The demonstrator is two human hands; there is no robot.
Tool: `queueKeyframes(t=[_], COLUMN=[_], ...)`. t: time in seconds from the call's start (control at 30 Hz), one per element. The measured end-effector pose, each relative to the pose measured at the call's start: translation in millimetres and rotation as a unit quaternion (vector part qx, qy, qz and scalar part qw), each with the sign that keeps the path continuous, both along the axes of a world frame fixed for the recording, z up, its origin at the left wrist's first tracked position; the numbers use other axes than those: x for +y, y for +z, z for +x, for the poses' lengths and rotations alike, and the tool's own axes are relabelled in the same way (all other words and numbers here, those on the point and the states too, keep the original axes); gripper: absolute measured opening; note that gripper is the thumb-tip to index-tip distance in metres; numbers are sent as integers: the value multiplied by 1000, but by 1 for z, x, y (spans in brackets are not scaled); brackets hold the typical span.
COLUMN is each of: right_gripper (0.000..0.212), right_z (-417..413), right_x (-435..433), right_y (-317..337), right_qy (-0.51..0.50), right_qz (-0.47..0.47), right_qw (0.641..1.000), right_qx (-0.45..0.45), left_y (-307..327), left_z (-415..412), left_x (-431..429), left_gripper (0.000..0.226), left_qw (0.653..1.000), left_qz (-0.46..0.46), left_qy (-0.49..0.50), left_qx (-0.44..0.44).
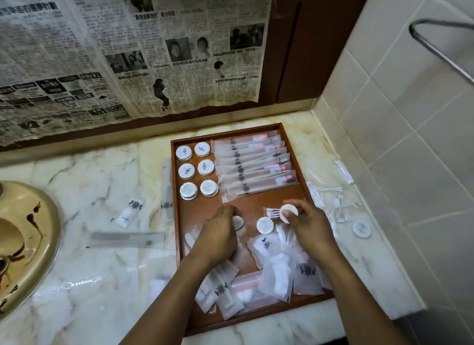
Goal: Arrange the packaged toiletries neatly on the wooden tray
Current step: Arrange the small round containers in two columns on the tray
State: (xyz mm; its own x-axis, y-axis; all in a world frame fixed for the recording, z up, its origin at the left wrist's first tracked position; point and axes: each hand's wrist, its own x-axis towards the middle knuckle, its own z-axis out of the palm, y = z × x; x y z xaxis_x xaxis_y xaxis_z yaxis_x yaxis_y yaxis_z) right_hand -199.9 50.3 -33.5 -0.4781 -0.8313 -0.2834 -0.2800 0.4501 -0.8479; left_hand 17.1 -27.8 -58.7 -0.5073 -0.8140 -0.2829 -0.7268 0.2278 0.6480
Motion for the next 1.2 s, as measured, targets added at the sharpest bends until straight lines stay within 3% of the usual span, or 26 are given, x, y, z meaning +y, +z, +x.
queueKeyframes(t=[0.1,0.23,0.3,0.4,0.47,0.57,0.67,0.9,1.0,1.2], right_gripper=[15,19,16,22,33,44,46,46,46,37], right_z=[-23,-56,-71,-95,-111,-128,-132,-136,-136,-132], right_x=[18,37,46,62,73,84,88,87,84,79], right_y=[4,3,5,3,-2,-13,-26,-37,-37,-39], right_qy=[-111,-180,-183,-139,-99,-54,-20,-47,-41,-44], right_qz=[-14,8,14,59,101,147,159,141,147,135], right_qw=[982,965,971,987,975,958,954,967,970,974], right_qx=[-150,-189,-153,48,171,238,255,205,191,176], left_y=[5,14,12,5,4,2,2,-35,-8,2], left_z=[-14,-35,-44,-53,-58,-60,-60,-55,-59,-49], left_x=[2,3,0,-5,-6,-6,-5,-14,-5,-1], left_gripper=[21,12,25,31,32,29,25,30,16,13], left_qw=[999,996,994,994,995,997,997,995,997,997], left_qz=[38,88,108,106,91,59,47,84,72,68], left_qy=[4,6,4,-7,-29,-33,-37,-8,3,45], left_qx=[28,26,11,-2,-23,-46,-57,-49,-36,8])
